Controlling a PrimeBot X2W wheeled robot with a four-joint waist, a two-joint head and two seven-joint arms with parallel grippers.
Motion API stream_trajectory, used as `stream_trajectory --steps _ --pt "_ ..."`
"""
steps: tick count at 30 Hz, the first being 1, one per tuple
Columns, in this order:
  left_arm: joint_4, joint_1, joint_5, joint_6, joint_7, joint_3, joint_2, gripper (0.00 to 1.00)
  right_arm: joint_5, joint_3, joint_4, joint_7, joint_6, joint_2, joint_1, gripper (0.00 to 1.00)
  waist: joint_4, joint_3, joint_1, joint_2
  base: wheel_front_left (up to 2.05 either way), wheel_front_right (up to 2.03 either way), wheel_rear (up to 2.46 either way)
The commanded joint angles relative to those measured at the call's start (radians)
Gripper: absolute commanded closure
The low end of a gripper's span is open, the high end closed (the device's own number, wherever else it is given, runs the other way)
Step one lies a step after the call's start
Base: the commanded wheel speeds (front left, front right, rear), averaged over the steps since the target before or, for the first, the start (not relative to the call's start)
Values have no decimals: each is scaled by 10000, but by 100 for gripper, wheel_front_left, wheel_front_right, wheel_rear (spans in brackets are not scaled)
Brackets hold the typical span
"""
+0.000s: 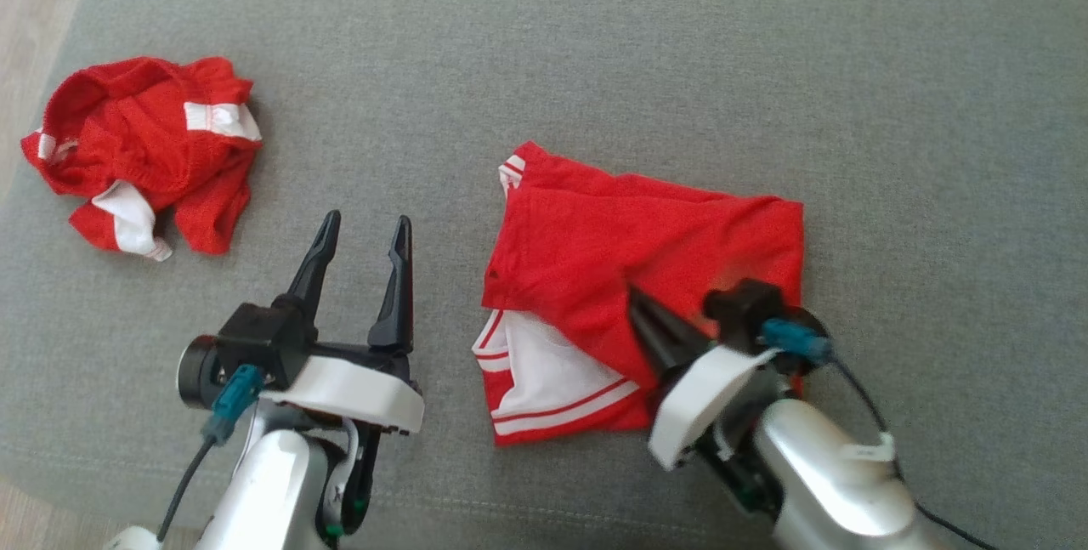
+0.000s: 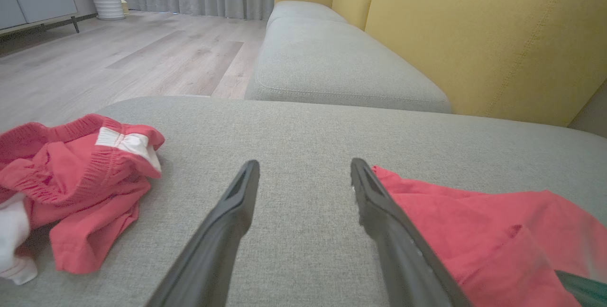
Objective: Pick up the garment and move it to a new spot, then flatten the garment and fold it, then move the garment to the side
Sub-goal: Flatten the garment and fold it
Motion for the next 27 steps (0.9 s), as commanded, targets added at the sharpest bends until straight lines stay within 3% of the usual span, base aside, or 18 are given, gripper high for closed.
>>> stream_trajectory --steps 1,10,15,17,18,19,20,27 --pt "-263 -420 -16 35 -113 337 92 0 206 540 -216 -145 67 230 -194 100 -41 12 0 0 0 0 0" --pt "-287 -335 38 73 -127 445 164 0 1514 2401 -605 -96 67 -130 -413 100 -416 -34 0 0 0 0 0" --pt "-333 -238 61 113 -129 535 262 0 1549 1551 -1067 -800 67 -275 -432 100 -708 -173 0 0 0 0 0" --pt "-386 -174 69 139 -129 591 314 0 1388 696 -1366 -1056 67 -323 -258 100 -859 -284 0 0 0 0 0" --pt "-431 -133 72 160 -129 623 337 0 1257 192 -1518 -1128 67 -351 -129 82 -933 -337 0 0 0 0 0" --pt "-462 -89 75 184 -130 653 361 0 1063 -358 -1666 -1164 67 -390 16 6 -999 -394 0 0 0 0 0" --pt "-503 -52 73 200 -130 684 384 0 852 -897 -1845 -1184 67 -415 172 0 -1065 -454 0 0 0 0 0" --pt "-712 267 43 275 -131 907 558 0 -757 -4212 -3484 -619 67 -346 1578 0 -1426 -901 0 0 0 0 0"
